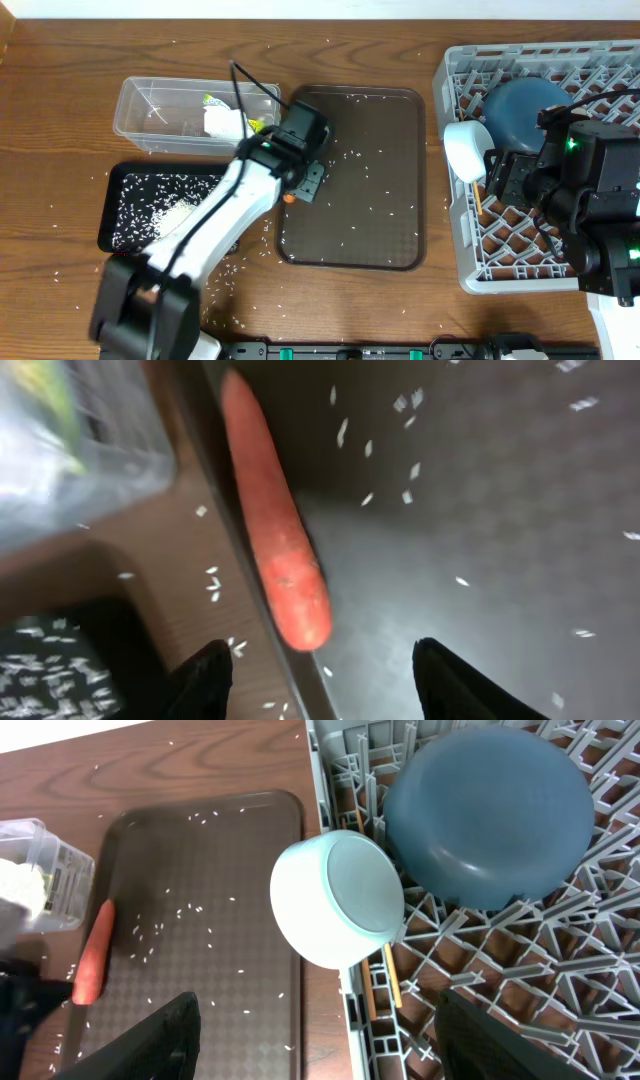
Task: Sort waste into correct bins and load items into the dishwasher rack
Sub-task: 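Grasp the orange carrot on the brown tray with the left gripper, then carry the carrot to the black tray and release it with the left gripper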
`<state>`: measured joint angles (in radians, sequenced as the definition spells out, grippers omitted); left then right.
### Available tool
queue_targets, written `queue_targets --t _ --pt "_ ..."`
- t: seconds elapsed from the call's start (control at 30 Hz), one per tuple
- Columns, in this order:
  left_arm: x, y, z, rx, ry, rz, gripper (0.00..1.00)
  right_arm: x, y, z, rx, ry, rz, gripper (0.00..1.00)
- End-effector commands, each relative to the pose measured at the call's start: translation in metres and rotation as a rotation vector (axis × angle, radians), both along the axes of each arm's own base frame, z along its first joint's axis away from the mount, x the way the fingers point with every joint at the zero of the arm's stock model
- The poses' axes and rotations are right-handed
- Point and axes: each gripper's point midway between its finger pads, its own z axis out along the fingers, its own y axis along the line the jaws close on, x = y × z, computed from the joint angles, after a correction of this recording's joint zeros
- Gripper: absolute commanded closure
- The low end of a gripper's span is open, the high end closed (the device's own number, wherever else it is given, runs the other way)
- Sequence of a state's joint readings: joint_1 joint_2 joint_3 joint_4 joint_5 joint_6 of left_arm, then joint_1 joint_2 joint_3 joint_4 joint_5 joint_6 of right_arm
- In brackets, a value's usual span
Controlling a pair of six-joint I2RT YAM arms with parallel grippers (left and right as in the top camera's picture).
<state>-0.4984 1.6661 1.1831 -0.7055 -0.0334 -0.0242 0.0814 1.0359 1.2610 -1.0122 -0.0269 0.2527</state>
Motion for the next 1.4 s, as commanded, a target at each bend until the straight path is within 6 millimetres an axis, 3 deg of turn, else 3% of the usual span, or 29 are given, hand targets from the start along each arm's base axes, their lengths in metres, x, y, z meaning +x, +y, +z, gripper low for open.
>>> queue_targets --t 0.0,0.13,0.3,0.5,0.67,0.8,1.1,1.37 --pt "0.005 0.005 -0.029 0.039 0.034 0.052 0.41 0.0 -0.001 0.002 0.005 -0.005 -0.006 0.3" --pt "0.011 0.001 -0.048 0.048 0.048 0.051 0.41 0.0 -0.001 0.002 0.007 -0.004 -0.004 0.3" --pt "0.018 0.014 -0.06 0.118 0.035 0.076 0.41 -0.003 -0.001 -0.001 0.006 0.01 -0.004 0.3" --pt "0.014 -0.006 -0.073 0.023 0.086 0.047 0.41 -0.004 -0.002 -0.002 0.004 0.017 -0.005 0.3" --pt "0.018 -0.012 -0.074 -0.009 0.074 0.052 0.42 -0.005 -0.002 -0.002 0.004 0.02 -0.004 0.3" --pt "0.018 -0.017 -0.074 -0.044 0.085 0.076 0.51 -0.005 -0.002 -0.003 0.004 0.023 -0.004 0.31" --pt "0.028 -0.02 -0.077 -0.104 0.061 0.253 0.51 -0.005 -0.001 -0.003 0.004 0.024 -0.004 0.31" --pt "0.027 -0.019 -0.09 -0.092 0.083 0.275 0.51 -0.006 -0.002 -0.004 0.004 0.026 -0.005 0.31"
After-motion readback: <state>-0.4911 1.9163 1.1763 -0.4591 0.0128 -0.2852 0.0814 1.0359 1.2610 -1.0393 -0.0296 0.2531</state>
